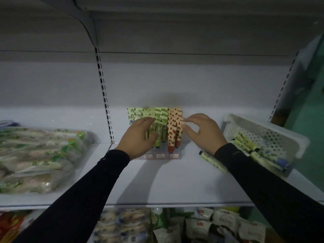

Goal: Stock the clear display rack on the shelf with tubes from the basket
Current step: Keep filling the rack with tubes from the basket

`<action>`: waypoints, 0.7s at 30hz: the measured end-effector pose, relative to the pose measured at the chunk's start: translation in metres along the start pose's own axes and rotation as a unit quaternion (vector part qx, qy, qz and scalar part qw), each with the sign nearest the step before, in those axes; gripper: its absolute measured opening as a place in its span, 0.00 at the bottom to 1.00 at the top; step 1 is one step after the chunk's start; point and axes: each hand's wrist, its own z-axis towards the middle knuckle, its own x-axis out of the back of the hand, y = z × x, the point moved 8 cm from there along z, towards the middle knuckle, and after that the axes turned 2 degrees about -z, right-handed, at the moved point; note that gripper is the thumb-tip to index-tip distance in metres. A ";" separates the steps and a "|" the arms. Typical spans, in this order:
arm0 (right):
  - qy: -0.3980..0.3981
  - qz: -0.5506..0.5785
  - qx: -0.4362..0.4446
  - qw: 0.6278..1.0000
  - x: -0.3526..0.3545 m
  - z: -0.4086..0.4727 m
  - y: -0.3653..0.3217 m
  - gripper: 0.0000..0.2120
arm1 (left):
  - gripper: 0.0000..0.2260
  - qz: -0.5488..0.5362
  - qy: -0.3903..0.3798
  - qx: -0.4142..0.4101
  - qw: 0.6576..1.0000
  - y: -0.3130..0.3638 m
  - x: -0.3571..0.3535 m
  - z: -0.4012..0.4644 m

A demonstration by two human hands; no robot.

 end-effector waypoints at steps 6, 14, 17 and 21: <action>-0.049 -0.067 -0.059 0.995 0.023 -0.060 0.053 0.22 | 0.22 -0.033 -0.013 -0.030 0.999 0.046 -0.033 -0.014; -0.107 -0.105 -0.186 0.971 0.038 -0.108 0.142 0.26 | 0.25 -0.029 -0.128 -0.054 0.990 0.088 -0.119 -0.015; -0.173 -0.128 -0.213 0.953 0.029 -0.122 0.163 0.26 | 0.26 -0.005 -0.178 -0.071 0.981 0.100 -0.149 -0.008; -0.245 -0.144 -0.207 0.936 0.011 -0.131 0.181 0.22 | 0.34 0.052 -0.243 -0.100 0.963 0.111 -0.187 0.009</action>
